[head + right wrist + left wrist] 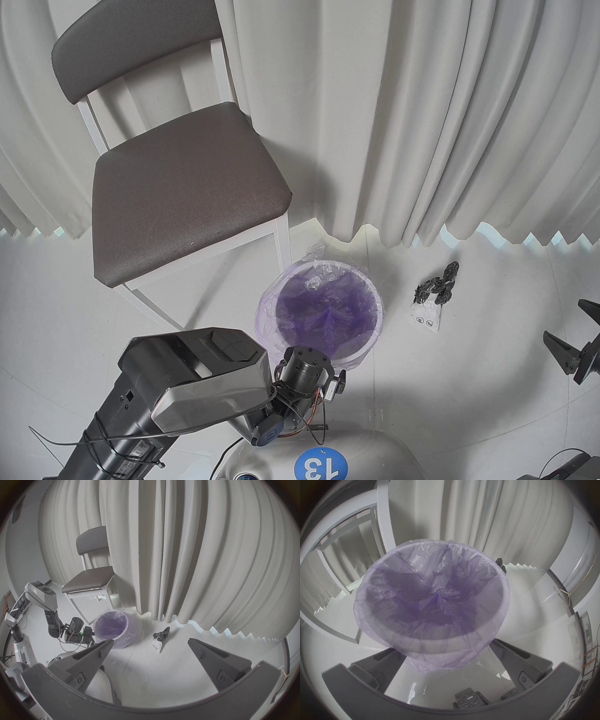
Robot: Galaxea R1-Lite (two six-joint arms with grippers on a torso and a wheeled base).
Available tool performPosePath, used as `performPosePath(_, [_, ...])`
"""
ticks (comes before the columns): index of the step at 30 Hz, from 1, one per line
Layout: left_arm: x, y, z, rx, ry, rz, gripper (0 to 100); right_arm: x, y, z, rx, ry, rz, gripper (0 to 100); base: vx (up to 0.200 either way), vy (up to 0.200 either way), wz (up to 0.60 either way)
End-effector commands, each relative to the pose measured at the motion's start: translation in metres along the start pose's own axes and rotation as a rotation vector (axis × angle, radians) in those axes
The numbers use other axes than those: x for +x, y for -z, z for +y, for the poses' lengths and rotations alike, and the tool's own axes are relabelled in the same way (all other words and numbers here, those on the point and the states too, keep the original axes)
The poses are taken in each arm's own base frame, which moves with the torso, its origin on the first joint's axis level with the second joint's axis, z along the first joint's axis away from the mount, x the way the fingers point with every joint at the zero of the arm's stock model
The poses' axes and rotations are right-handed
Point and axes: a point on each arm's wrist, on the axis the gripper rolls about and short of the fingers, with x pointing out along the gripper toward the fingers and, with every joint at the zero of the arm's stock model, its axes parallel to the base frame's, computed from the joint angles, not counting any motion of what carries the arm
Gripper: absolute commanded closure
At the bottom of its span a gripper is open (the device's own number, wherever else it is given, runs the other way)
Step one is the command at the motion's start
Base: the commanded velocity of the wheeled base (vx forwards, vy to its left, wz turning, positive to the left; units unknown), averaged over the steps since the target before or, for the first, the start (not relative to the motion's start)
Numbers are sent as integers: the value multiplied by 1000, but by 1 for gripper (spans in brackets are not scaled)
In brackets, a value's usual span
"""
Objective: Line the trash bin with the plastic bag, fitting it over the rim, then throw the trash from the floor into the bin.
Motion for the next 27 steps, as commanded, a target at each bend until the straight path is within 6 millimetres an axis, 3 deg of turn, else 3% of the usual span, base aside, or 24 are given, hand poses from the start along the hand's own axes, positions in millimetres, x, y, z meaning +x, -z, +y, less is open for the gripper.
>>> performPosePath(1, [0,1,-3,3,4,0,100,0,0,0,0,0,3,0,0,0,0])
performPosePath(13, [-5,2,-3,35,-2,56,100,2,1,0,0,-5,11,0,0,0,0])
performPosePath(18, [-9,1,0,127,43,143,100,3,-3,-1,-13,-10,4,0,0,0,0])
performPosePath(27, [-2,-8,-6,197,61,180,100,13,-15,-6,-68,-12,6,0,0,0,0])
